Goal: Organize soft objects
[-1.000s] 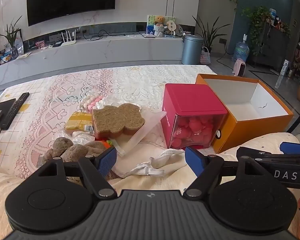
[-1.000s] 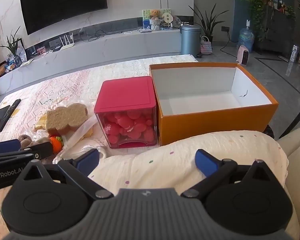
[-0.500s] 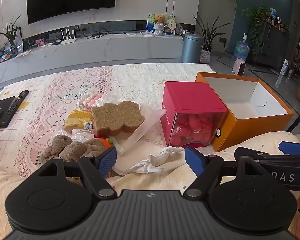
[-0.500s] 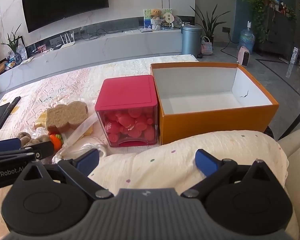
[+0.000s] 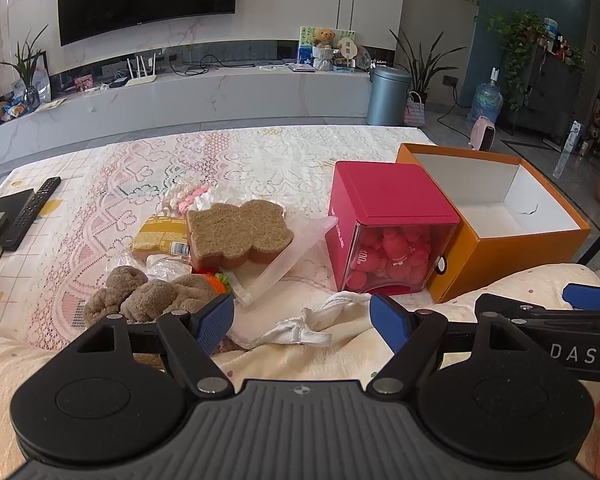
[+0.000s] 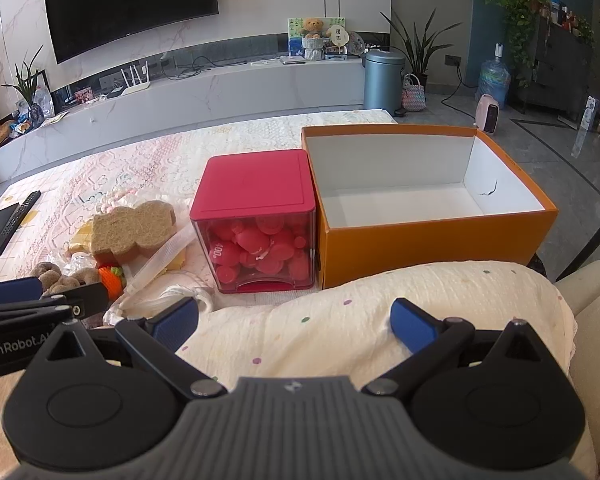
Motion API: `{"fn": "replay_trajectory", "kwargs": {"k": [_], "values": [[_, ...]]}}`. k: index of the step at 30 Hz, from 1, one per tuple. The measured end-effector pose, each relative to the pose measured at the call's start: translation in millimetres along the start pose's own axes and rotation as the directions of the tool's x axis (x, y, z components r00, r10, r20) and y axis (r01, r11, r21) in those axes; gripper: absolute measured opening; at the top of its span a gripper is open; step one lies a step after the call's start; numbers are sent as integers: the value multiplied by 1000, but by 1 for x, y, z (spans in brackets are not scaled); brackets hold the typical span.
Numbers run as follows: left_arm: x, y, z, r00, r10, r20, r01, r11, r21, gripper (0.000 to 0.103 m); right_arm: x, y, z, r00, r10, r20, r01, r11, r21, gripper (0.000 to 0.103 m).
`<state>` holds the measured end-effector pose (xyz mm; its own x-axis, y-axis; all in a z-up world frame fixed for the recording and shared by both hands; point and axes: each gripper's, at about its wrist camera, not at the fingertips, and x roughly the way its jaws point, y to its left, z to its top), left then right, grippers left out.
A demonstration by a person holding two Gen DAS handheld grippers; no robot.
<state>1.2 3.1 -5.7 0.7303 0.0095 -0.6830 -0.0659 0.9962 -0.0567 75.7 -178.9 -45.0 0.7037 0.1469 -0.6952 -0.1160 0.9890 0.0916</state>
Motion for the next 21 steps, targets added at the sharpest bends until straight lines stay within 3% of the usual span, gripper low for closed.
{"fn": "replay_trajectory", "kwargs": {"k": [12,21], "values": [[2,-1,-3,1000,-10,-19,10,1000,15,79,-2,0,0,1000,-2,1,2,1000,-4,100],[2,0,-4,1000,-11,-18,11,1000,15,78,-2,-1,-1,1000,-5,2,5,1000,-7,100]]}}
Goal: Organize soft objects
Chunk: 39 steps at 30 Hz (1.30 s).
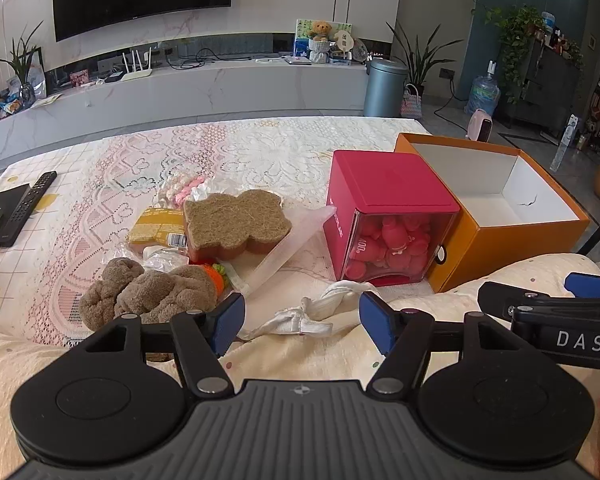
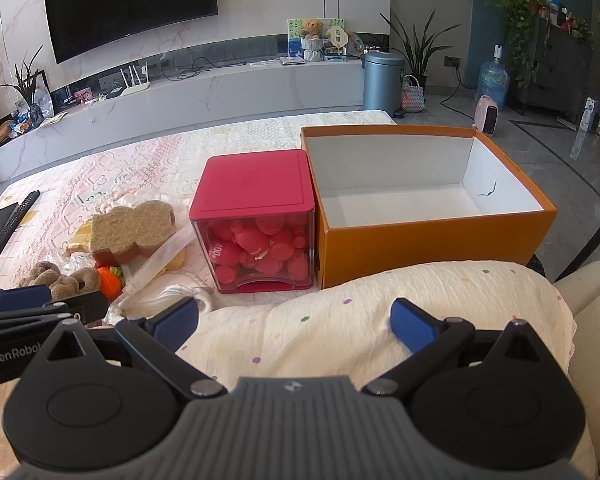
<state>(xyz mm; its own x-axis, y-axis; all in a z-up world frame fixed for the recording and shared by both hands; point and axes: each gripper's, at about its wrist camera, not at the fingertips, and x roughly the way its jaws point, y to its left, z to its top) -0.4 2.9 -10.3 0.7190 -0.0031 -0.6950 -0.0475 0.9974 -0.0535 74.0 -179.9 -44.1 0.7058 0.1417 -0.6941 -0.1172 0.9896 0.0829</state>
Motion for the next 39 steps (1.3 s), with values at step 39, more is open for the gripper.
{"fn": "replay_trajectory", "kwargs": {"k": [39], "values": [[1,1,-5,1000,-2,-4,2,1000,-5,77,2,8,0,1000,-16,-3,16,999,-30,100]]}}
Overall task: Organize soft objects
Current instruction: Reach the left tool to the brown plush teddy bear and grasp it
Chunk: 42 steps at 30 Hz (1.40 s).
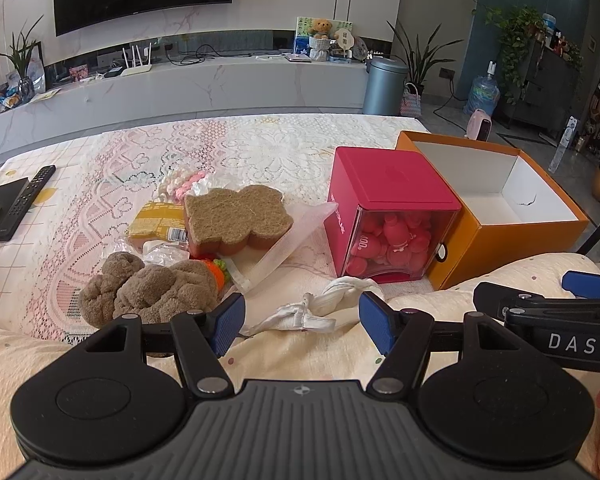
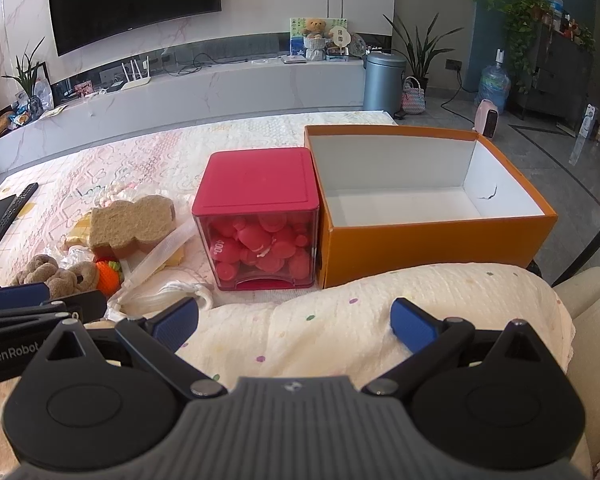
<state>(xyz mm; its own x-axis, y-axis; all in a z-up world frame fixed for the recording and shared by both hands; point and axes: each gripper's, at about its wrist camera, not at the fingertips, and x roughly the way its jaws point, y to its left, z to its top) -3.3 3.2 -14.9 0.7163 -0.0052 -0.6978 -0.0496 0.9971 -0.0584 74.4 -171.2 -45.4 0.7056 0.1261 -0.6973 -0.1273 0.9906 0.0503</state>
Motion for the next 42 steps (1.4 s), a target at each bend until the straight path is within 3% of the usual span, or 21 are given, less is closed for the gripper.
{"fn": "replay_trajectory", "kwargs": {"k": [12,15,22,28,31,34,37,42], "values": [[2,8,0,1000,-3,-11,3,1000,-10,75,4,8,-1,1000,-9,17,9,999,-35,99],[2,9,0,1000,-12,-13,12,1000,-6,72,7,12,-1,1000,5,10,-4,999,-55,93],[5,18,2,999,-31,-18,31,1000,-5,68,18,19,3,997,78,-22,-79,996,-51,67],[11,33,0,997,-63,-41,64,998,4,63,33,36,8,989,141,-44,-144,985,-98,62],[18,43,-1,991,-104,-85,107,994,29,61,43,45,11,982,173,-73,-181,975,-126,62],[26,53,-1,988,-95,-120,101,994,45,57,54,53,13,976,188,-108,-203,968,-146,62],[32,71,3,987,-89,-132,91,996,3,56,63,62,19,968,213,-132,-232,960,-154,62],[33,92,12,976,-151,-154,147,988,-41,55,81,77,28,951,244,-192,-274,951,-147,68]]}}
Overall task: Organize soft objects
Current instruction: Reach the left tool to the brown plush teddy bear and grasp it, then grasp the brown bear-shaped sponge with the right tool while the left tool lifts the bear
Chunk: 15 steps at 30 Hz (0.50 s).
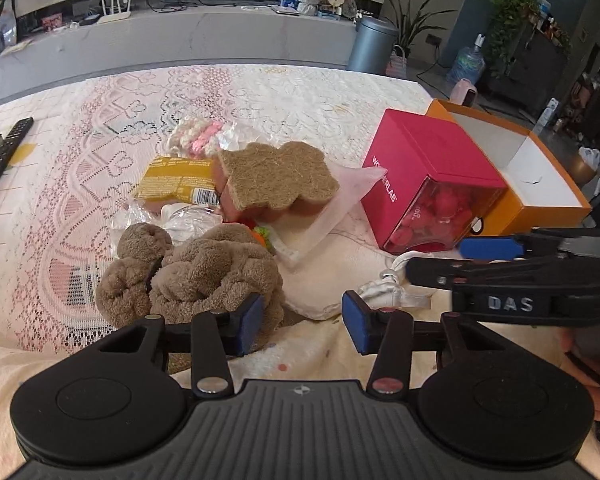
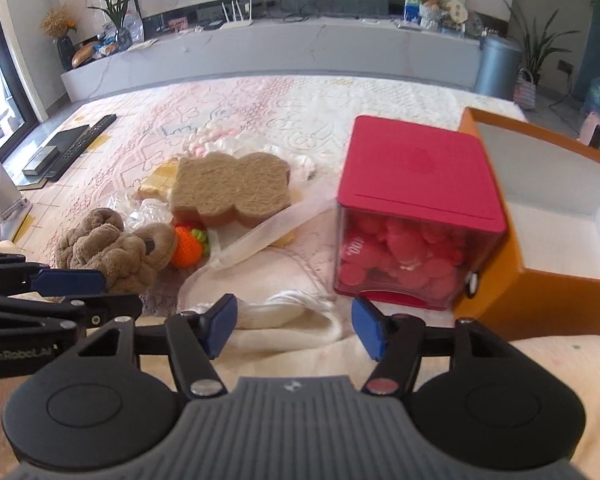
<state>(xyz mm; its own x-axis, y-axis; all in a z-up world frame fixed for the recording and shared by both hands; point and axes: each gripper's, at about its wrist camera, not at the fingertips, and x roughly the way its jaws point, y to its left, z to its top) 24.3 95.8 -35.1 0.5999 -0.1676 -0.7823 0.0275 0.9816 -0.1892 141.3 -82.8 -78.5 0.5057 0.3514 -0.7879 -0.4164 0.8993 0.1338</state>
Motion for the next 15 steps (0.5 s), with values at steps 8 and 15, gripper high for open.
{"fn": "replay_trajectory", "kwargs": {"k": [8,15], "values": [[-14,10,17,993,102,59,-108,989,101,67,22,17,23,999,41,-35,-43,997,-57,69],[13,20,20,991,128,-29,-123,985,118,78,38,26,29,998,33,-55,-39,994,-107,69]]}}
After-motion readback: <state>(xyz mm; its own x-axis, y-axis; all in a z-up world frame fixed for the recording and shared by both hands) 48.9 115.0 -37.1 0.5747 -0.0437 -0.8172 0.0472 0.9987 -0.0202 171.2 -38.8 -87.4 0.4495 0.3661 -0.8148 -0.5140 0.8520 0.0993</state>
